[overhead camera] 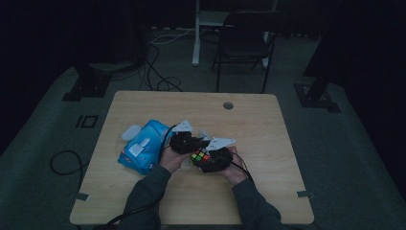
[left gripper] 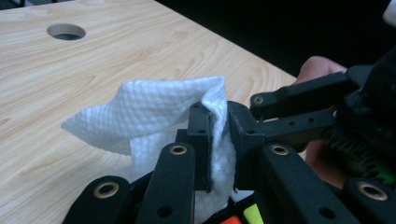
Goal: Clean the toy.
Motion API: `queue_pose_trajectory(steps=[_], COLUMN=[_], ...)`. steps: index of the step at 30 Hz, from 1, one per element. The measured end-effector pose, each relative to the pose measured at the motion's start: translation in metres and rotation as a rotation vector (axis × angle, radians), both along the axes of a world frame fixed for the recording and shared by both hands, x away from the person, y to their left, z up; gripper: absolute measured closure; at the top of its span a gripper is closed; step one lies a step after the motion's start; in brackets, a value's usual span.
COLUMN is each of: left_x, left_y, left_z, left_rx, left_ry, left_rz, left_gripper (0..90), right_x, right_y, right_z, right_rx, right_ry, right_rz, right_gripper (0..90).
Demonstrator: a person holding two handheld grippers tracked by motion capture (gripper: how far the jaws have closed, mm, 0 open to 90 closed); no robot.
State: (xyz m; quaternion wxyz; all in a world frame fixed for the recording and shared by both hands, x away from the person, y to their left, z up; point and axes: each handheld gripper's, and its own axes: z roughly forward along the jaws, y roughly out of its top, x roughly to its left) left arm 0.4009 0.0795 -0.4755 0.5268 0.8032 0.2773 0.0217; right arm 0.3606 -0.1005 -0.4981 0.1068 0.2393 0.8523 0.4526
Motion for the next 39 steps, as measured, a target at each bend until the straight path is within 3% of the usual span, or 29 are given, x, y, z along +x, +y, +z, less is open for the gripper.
queue_pose_trajectory(steps=[5, 20, 30, 39], left_x=[0.0001, 0.008, 0.0048, 0.0058], left_y=[-0.0007, 0.004, -0.003, 0.0008], left_z=[0.0029, -0.002, -0.0004, -0.0004], left_rx=[-0.013, 0.04, 0.014, 0.017], left_ry=[0.005, 0.049, 0.054, 0.049], left_rz=[-0.02, 0.032, -0.015, 0.007], left_gripper=[84.1, 87.8, 87.6, 87.6], right_x=[-0.0003, -0.0007, -0.0004, -0.0002], right_y=[0.0006, -0.0015, -0.0014, -0.0029], right_z=[-0.0001, 0.0024, 0.0015, 0.0018], right_rx=[-0.002, -0.001, -0.003, -0.002], right_ry=[-0.001, -0.01, -0.011, -0.012], right_rz=[0.0, -0.004, -0.004, -0.007], right_gripper=[33.9, 33.8, 33.9, 33.8])
